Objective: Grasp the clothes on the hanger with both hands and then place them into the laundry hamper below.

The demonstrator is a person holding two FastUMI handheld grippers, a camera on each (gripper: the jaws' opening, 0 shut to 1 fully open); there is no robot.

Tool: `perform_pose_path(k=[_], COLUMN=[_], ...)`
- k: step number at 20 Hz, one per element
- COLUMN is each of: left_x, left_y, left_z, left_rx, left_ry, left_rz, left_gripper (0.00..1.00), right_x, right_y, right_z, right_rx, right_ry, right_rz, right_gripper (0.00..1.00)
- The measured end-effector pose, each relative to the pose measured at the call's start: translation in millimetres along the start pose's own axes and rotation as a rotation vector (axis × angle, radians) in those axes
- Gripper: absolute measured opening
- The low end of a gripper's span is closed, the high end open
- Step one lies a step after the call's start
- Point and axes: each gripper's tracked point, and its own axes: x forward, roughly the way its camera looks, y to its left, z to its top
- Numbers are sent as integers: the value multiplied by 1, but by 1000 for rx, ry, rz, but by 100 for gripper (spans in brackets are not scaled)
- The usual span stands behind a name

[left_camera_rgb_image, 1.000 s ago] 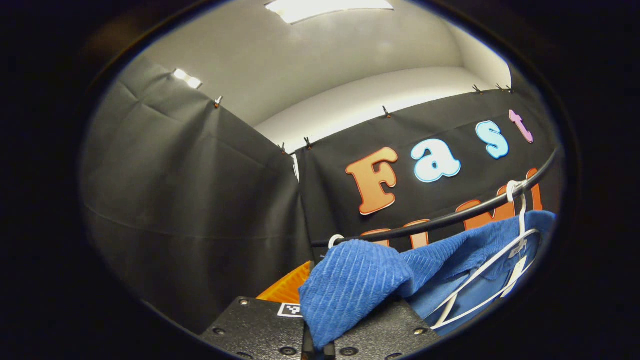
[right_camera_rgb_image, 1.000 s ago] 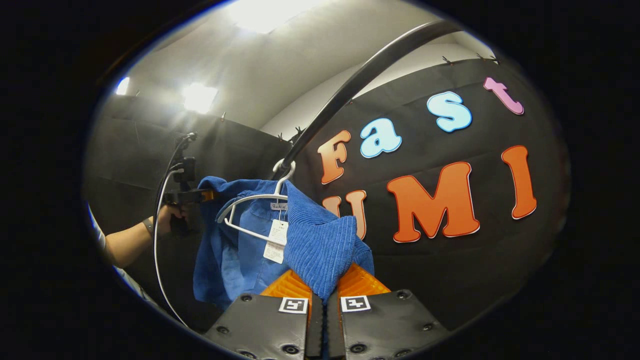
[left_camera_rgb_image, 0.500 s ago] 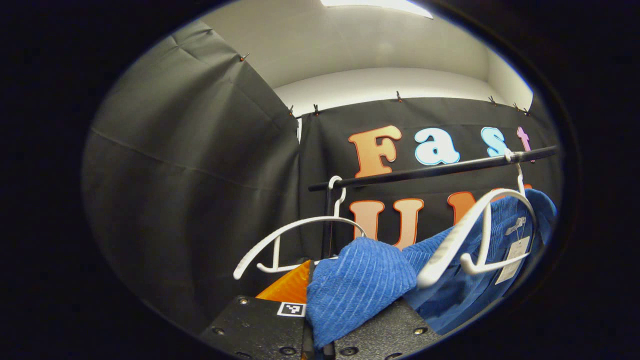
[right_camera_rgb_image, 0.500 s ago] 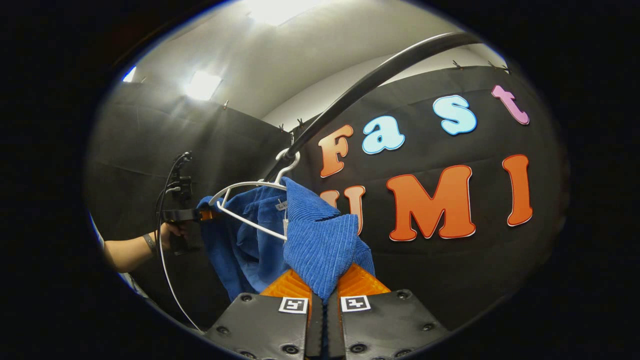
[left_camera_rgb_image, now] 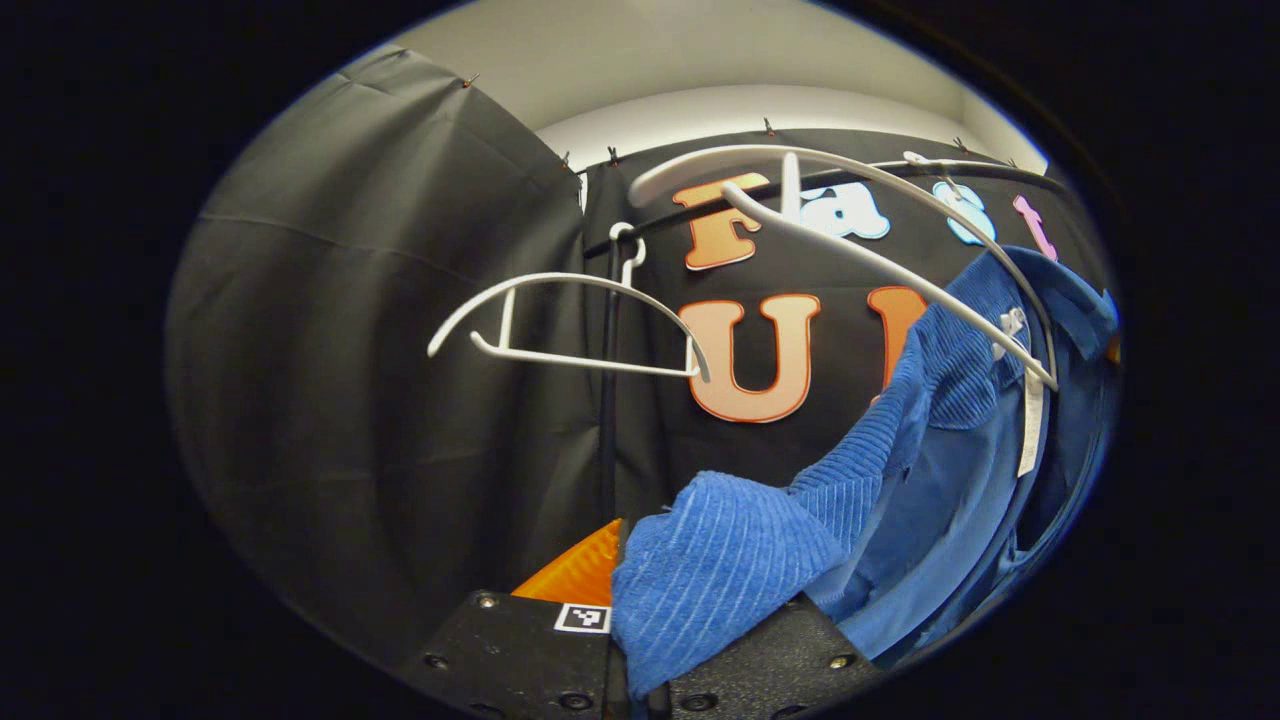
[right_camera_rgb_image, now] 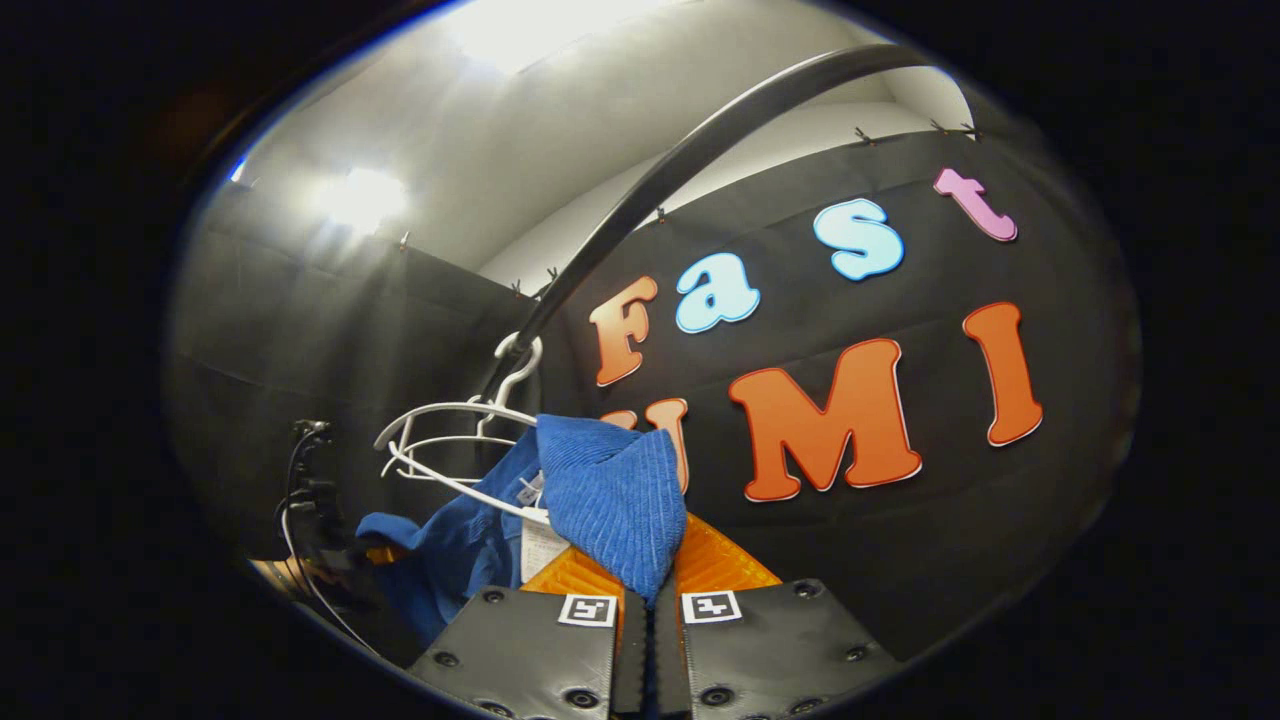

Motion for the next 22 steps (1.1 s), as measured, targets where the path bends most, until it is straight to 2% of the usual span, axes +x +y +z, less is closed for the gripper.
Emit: perform_pose_path(k=[5, 13, 19, 22], left_x=[-15, -35, -57, -62], left_y=[-34, -85, -109, -112], left_z=[-23, -46, -65, -72], left_rx=[-49, -52, -95, -92], left_ry=[36, 81, 118, 144], left_rz=[-34, -93, -119, -108], left_gripper=[7, 7, 7, 7], right_x=[3, 1, -41, -49], right_y=[-44, -125, -155, -142], right_z=[15, -1, -33, -45], right_rx=[-22, -85, 19, 13], right_ry=[-46, 22, 109, 138], right_rz=[-107, -316, -383, -355], right_gripper=[11, 11, 11, 11])
